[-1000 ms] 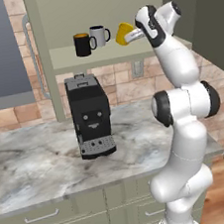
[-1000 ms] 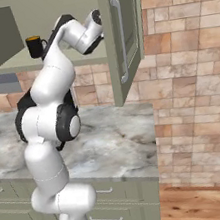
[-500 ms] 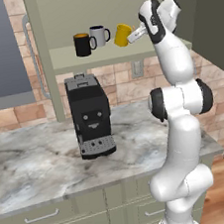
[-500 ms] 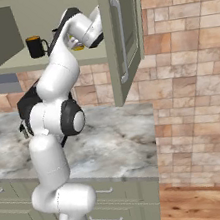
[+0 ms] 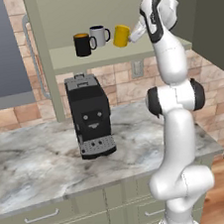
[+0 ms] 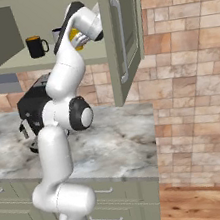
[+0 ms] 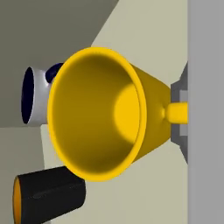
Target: Pick the mug on the counter and place it in the cabinet with the handle facing the right, like the mugs already inside.
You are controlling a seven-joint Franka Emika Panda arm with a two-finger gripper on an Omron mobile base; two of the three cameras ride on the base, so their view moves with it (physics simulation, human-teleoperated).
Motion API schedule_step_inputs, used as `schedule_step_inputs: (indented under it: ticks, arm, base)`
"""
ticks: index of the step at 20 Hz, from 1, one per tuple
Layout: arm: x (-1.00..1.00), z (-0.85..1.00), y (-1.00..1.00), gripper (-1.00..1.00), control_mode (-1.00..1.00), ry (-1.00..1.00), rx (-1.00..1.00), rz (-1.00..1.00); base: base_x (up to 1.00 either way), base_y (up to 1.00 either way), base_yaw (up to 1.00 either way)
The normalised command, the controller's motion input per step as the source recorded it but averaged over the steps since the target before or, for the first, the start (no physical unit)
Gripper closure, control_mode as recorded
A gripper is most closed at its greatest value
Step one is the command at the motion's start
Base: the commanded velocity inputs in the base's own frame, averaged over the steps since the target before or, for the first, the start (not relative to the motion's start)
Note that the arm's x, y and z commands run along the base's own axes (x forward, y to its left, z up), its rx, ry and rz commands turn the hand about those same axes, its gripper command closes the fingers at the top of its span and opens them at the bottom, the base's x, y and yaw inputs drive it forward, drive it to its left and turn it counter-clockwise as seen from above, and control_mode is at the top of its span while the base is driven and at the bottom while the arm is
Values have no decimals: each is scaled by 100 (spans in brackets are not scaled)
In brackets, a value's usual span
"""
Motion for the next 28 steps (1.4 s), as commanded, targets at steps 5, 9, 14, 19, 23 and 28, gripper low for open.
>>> schedule_step_inputs:
  ticks: [5,9,14,19,23,28]
  arm:
    - [6,-26,0,-100,-100,0,-4,12]
    - [0,-35,0,-100,-100,0,0,1]
    - [0,-18,0,-100,-100,-1,0,0]
    - [-1,1,0,-100,-100,-7,0,0]
    - [-1,1,0,-100,-100,-7,1,0]
    - [-16,-3,0,-100,-100,-7,3,0]
  base:
    - [0,0,0]
    - [0,0,0]
    - [0,0,0]
    - [0,0,0]
    - [0,0,0]
    - [0,0,0]
